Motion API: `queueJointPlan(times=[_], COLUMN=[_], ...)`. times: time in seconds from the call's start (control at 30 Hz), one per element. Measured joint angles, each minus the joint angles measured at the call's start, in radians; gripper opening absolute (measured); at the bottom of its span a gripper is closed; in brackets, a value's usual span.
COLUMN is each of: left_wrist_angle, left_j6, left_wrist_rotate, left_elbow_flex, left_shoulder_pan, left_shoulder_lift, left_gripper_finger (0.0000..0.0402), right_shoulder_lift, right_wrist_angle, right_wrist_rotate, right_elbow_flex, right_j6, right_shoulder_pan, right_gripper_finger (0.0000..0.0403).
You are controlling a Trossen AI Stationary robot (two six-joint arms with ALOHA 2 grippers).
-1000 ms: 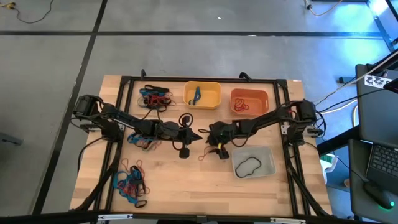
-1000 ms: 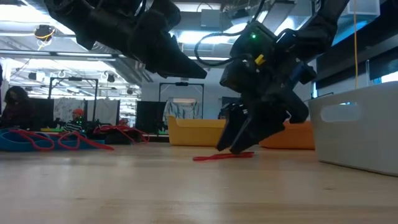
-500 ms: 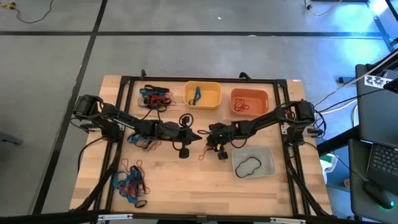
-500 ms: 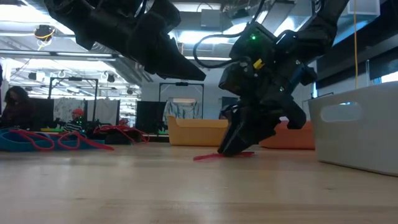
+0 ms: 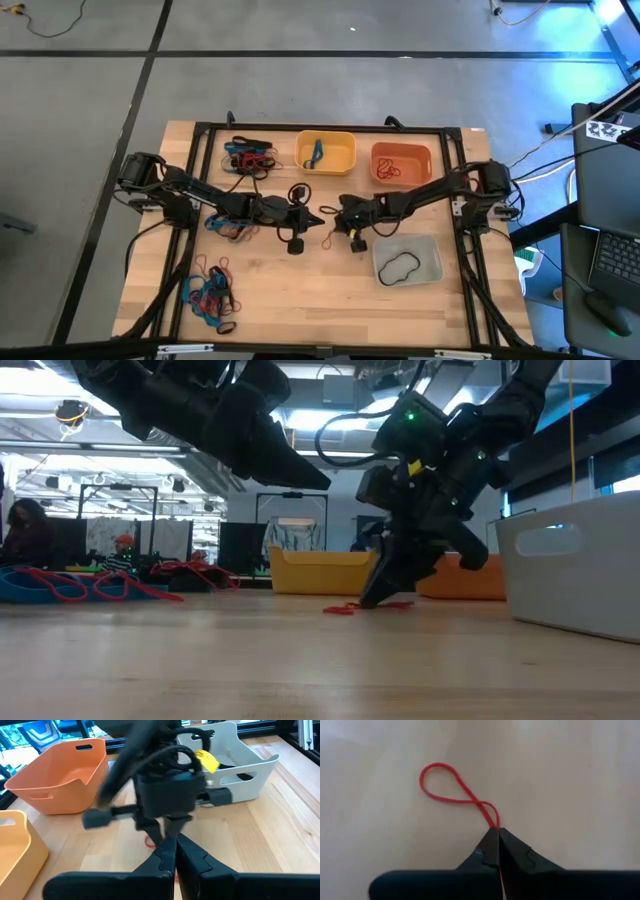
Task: Sort rubber bands into baskets
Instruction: Put the red rubber band into the orange bin
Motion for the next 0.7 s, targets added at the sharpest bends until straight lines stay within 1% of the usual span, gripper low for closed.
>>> queueJointPlan(times=[0.13,0.6,0.7], left_wrist_angle=[0.0,-0.002,-0.002], left_j6=[-0.002,-0.008,-0.005], left_wrist_rotate=[0.0,0.0,0.0], left_elbow_flex=[0.0,0.0,0.0], left_shoulder_pan=[0.0,0.0,0.0], left_shoulder_lift=[0.0,0.0,0.0], left_gripper_finger=[0.0001,0.0001,0.0001], right_shoulder_lift=[-0.061,-0.248,-0.297], right_wrist_angle=[-0.038,-0.186,-0.226], right_wrist_rotate=[0.049,0.131,0.165], right_elbow_flex=[0.001,0.002,0.002], right_j6=[-0.003,-0.022,-0.022], right_shoulder_pan=[0.0,0.0,0.001], right_gripper_finger=[0.0005,0.0001,0.0001])
